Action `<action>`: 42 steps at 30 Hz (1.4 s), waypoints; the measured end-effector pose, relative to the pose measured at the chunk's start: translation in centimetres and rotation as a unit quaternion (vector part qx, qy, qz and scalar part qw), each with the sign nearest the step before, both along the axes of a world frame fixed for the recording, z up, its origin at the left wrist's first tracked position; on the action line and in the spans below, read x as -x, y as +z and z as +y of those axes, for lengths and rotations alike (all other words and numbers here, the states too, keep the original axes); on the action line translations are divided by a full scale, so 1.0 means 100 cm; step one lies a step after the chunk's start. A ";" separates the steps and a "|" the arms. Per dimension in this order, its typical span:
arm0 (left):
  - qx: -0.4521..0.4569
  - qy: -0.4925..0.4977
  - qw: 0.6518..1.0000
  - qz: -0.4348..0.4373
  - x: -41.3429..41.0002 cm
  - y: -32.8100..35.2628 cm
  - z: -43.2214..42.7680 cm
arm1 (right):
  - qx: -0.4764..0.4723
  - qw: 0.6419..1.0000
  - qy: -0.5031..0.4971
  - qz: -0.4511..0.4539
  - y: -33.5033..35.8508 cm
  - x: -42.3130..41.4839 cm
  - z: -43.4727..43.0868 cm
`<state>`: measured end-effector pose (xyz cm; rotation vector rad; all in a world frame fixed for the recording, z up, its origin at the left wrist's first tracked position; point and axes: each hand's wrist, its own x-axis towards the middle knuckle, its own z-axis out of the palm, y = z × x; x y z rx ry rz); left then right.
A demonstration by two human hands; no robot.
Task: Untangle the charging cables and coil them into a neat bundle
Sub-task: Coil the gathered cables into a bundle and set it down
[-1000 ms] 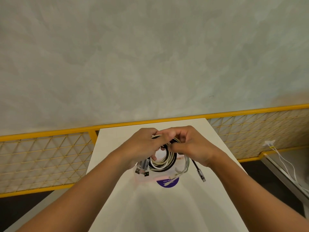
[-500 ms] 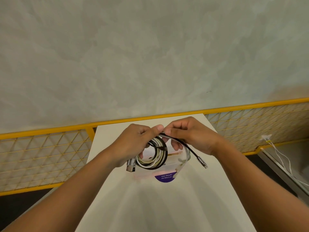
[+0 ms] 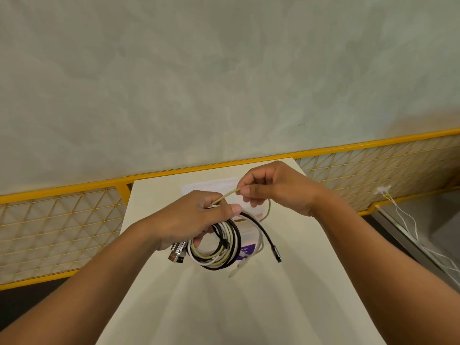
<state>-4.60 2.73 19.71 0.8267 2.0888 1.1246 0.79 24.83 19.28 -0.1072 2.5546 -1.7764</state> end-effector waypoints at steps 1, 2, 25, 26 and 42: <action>0.003 -0.006 1.000 -0.004 -0.001 -0.001 -0.001 | 0.004 1.000 -0.011 0.004 -0.001 0.000 0.000; 0.006 -0.010 1.000 -0.006 -0.001 -0.001 -0.002 | 0.005 1.000 -0.023 0.009 -0.001 0.000 0.000; -0.011 0.003 1.000 -0.017 0.000 0.008 -0.007 | 0.014 1.000 -0.002 0.008 0.004 0.003 -0.005; -0.015 0.006 1.000 -0.023 0.000 0.009 -0.007 | 0.016 1.000 -0.002 0.020 0.004 0.003 -0.007; 0.019 0.025 0.999 -0.012 0.006 0.009 -0.008 | -0.045 0.998 0.016 0.034 0.004 0.008 -0.019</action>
